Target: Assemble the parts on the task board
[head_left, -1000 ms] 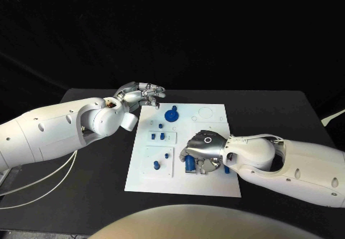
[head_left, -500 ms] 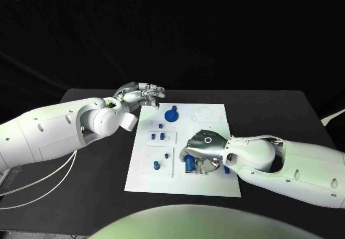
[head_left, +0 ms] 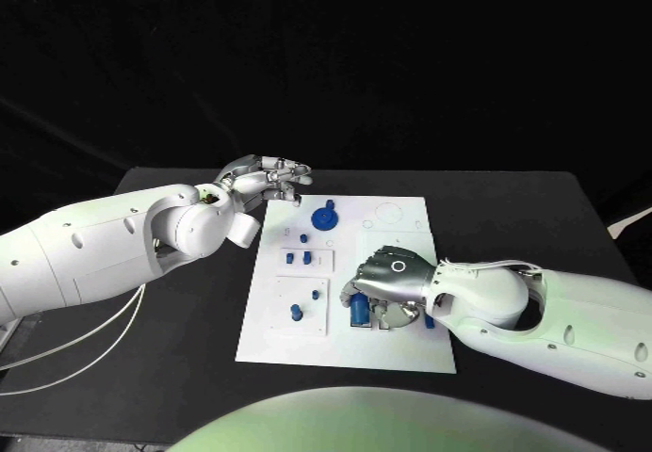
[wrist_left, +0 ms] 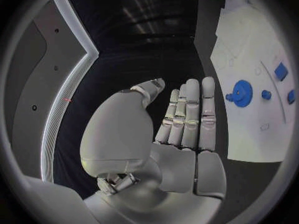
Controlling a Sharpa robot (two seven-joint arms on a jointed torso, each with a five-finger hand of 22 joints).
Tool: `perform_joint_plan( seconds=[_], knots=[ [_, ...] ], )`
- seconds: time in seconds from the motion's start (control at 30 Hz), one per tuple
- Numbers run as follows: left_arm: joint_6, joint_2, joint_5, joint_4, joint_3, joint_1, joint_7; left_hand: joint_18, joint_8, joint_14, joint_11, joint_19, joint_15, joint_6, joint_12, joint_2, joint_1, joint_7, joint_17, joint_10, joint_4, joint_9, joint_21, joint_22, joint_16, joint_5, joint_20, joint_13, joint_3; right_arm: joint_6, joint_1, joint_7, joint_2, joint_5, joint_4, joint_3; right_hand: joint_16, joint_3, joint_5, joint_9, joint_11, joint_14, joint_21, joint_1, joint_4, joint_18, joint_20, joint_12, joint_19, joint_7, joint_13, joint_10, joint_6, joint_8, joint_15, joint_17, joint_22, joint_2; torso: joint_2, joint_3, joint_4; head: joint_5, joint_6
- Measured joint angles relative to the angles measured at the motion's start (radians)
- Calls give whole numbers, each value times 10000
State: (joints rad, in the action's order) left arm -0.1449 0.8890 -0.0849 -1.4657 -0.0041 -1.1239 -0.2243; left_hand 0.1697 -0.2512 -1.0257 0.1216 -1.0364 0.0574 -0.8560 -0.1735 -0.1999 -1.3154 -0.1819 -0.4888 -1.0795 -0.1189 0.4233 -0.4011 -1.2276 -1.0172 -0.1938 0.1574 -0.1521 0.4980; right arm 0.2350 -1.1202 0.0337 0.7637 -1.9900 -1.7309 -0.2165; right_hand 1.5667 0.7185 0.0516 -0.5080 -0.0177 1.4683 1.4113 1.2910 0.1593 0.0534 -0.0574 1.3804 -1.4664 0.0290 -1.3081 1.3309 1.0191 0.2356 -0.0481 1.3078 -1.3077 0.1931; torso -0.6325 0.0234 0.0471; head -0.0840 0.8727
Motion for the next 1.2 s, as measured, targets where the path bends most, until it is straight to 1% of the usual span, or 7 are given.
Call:
perform_joint_plan(
  seconds=[0.13, 0.47, 0.6, 0.67, 1.07, 1.2],
  knots=[
    [7, 2, 0, 1, 0, 0, 9, 0, 0, 0, 0, 0, 0, 0, 0, 37, 37, 0, 0, 0, 0, 0, 0, 0, 0, 0, 0, 0, 0, 81, 0, 25, 37, 15, -42, 0, 0, -26, -1, 0, 0, 0, 0, -2, -25, 0, 0, 0, 0, -48, 1, 0, 48, 1, 0, 0, 1, -1, 1, 0, 0, 0, 0],
    [19, 8, -1, 2, 0, 0, 24, 0, 0, 0, 0, 0, 0, 0, 0, 37, 37, 0, 1, 0, 0, 0, 0, 0, 0, 0, 0, 0, 0, 110, 0, 56, 71, 57, -70, 0, 0, -57, -1, 0, 0, 0, 0, -29, -52, 0, 0, 0, 0, -51, 2, 0, 51, 1, 0, -1, 2, -16, 1, -2, 5, 13, 0],
    [24, 8, -1, 2, 0, 0, 28, 0, 0, 0, 0, 0, 0, 0, 0, 37, 37, 0, 2, 0, 0, 0, 0, 0, 0, 0, 0, 1, 0, 80, 1, 57, 71, 72, -59, 0, 0, -79, -1, 0, 0, 0, 0, -93, -52, 0, -3, 0, 3, -51, 3, 0, 51, 1, 0, -2, 2, 45, 1, -2, 5, 23, 0],
    [26, 8, -1, 2, 0, 0, 30, 0, 0, 0, 0, 0, 0, 0, 0, 37, 37, 0, 2, 0, 0, -1, 0, 0, 0, 0, 0, 1, 0, 52, 4, 55, 72, 79, -48, 0, 0, -80, -1, 0, 0, 0, 0, -93, -51, -1, -37, 0, 38, -51, 3, 0, 51, 1, -1, -2, 2, 45, 1, -2, 4, 30, 0],
    [37, 16, -1, -2, -1, 0, 37, 0, 0, 0, 0, 0, 0, 0, -1, 37, 37, 0, 3, 0, 1, -1, -1, 0, 0, 0, 0, 2, 0, -127, 63, -80, 61, 102, -1, 8, 0, -110, -1, 0, 0, 0, -1, -134, -76, 1, -74, -1, 1, -48, 4, -1, 48, 2, -1, -3, 3, 86, -1, -2, -5, 44, 0],
    [39, 17, -1, -2, -1, 0, 39, 0, 0, 0, 0, 0, 0, 0, -1, 37, 37, 0, 3, 0, 1, -1, -1, 0, 0, 0, 0, 2, 0, -165, 68, -127, 48, 106, 3, 14, 0, -111, -1, 0, -38, 0, -38, -134, -75, 1, -73, -1, 1, -43, 5, -39, 43, 2, -1, -3, 4, 87, -1, -2, -4, 49, 0]
  ],
)
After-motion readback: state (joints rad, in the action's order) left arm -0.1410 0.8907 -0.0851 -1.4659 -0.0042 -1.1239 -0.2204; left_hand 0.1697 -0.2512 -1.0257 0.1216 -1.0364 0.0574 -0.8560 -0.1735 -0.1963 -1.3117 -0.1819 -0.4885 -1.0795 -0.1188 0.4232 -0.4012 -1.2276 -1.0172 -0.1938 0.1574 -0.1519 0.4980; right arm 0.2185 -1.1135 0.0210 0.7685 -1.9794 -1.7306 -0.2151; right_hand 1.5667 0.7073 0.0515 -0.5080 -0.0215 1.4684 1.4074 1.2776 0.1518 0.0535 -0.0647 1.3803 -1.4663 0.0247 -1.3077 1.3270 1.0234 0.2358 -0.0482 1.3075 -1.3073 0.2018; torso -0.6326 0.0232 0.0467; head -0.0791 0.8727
